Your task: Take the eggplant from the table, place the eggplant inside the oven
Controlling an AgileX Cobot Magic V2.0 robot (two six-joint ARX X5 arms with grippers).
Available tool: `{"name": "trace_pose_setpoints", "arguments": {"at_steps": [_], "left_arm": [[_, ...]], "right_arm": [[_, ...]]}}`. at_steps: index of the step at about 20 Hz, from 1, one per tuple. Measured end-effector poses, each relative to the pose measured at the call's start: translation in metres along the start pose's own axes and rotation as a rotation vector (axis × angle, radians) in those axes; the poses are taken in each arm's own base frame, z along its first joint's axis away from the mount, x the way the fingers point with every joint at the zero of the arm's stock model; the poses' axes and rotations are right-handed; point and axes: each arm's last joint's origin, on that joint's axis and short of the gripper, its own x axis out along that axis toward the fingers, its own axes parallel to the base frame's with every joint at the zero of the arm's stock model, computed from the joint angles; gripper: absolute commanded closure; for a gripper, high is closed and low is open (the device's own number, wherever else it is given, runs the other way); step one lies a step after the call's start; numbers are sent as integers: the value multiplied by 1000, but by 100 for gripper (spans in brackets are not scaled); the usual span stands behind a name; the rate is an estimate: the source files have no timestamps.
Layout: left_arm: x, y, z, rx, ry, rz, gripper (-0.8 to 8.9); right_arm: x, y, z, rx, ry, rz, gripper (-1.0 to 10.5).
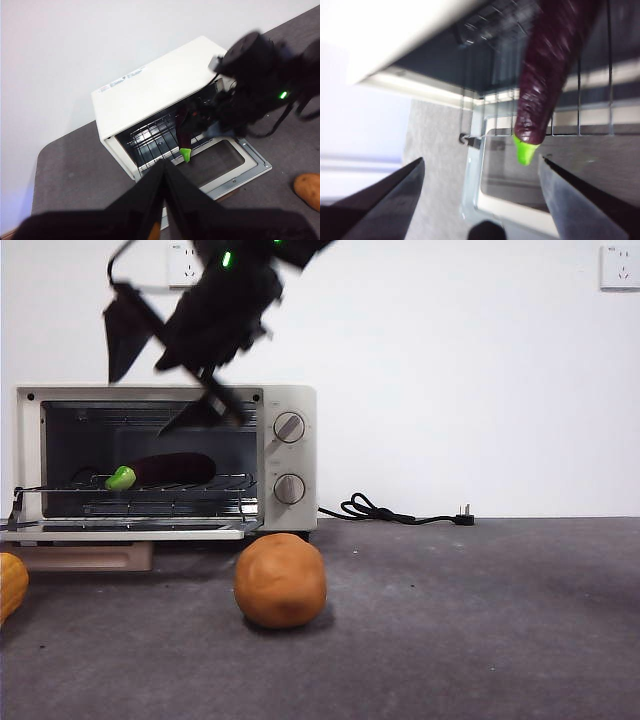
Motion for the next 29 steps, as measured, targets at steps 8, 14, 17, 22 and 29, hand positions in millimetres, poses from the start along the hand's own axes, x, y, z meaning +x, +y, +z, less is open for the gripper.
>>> {"name": "trace_pose_setpoints", "arguments": {"at_steps": [8,14,17,22,29], "left_arm": [[0,0,0,0,0,0,819],[0,0,0,0,0,0,819],[0,0,0,1,2,-1,819],[0,0,-1,4,12,-3,819],[0,-1,-4,2,38,-8,819]], "right_arm": [[-119,48,22,-448,13,-66,564],[-191,61,22,-629,64,-100,564],[-226,62,18,-698,111,-144,564],[-272,59,9,-768,196,-191,565],[-327,57,-1,-811,235,-201,571]]}}
